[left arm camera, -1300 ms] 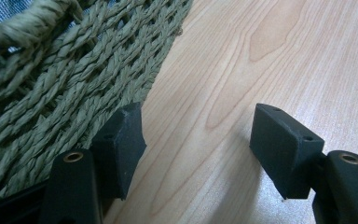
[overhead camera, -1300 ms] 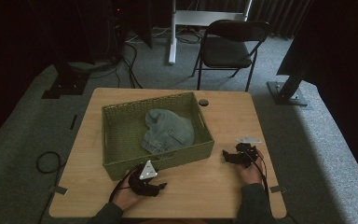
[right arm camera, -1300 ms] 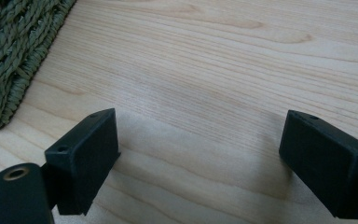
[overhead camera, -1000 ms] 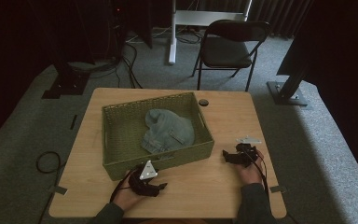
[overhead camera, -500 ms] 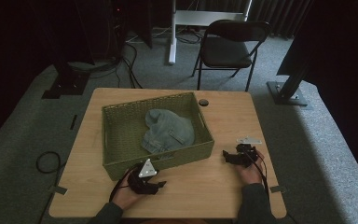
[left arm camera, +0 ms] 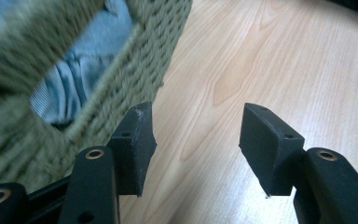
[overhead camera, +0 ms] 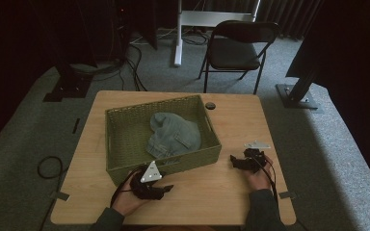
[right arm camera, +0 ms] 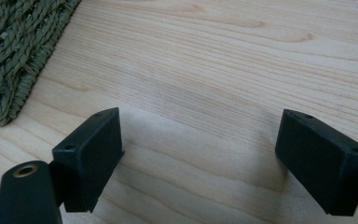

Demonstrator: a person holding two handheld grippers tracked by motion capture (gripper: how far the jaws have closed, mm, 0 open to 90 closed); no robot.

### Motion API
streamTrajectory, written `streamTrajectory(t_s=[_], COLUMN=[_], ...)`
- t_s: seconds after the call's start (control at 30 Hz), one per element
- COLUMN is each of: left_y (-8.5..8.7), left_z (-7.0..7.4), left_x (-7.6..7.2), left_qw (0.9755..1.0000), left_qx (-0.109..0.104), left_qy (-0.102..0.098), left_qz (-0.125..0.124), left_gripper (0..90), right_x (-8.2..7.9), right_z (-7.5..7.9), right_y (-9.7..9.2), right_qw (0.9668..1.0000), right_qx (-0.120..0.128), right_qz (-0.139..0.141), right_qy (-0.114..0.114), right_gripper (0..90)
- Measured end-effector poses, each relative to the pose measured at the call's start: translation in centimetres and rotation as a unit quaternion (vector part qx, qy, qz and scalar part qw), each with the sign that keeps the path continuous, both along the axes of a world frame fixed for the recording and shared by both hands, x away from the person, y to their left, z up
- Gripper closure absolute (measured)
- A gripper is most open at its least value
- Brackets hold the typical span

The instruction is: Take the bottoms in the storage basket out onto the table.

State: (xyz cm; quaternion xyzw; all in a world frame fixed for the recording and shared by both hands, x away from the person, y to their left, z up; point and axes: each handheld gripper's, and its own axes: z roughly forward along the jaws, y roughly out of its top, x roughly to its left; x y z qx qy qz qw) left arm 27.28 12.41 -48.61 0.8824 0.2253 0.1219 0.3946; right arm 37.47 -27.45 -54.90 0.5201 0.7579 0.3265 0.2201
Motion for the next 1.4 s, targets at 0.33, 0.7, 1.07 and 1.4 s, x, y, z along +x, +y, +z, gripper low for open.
streamTrajectory(t_s=[0.33, 0.7, 1.07, 1.4], left_y=[-0.1, 0.0, 0.7, 1.7], left_z=[3.6, 6.0, 7.8, 9.0], left_x=[-0.3, 0.8, 3.0, 5.9], left_qw=[0.9996, 0.9989, 0.9973, 0.9950], left_qx=[-0.003, 0.001, 0.000, 0.017], left_qy=[-0.026, -0.047, -0.069, -0.084], left_qz=[-0.009, -0.001, 0.026, 0.051], left_gripper=[44.7, 44.5, 42.9, 41.4], right_x=[0.0, 0.0, 0.2, 0.2], right_z=[0.0, 0.0, 0.0, 0.0], right_y=[0.0, 0.0, 0.2, 0.2], right_qw=[1.0000, 1.0000, 1.0000, 1.0000], right_qx=[0.000, 0.000, 0.000, 0.001], right_qz=[0.000, -0.001, -0.001, 0.001], right_qy=[0.000, 0.000, 0.001, 0.001], right_gripper=[14.6, 14.5, 14.2, 14.2])
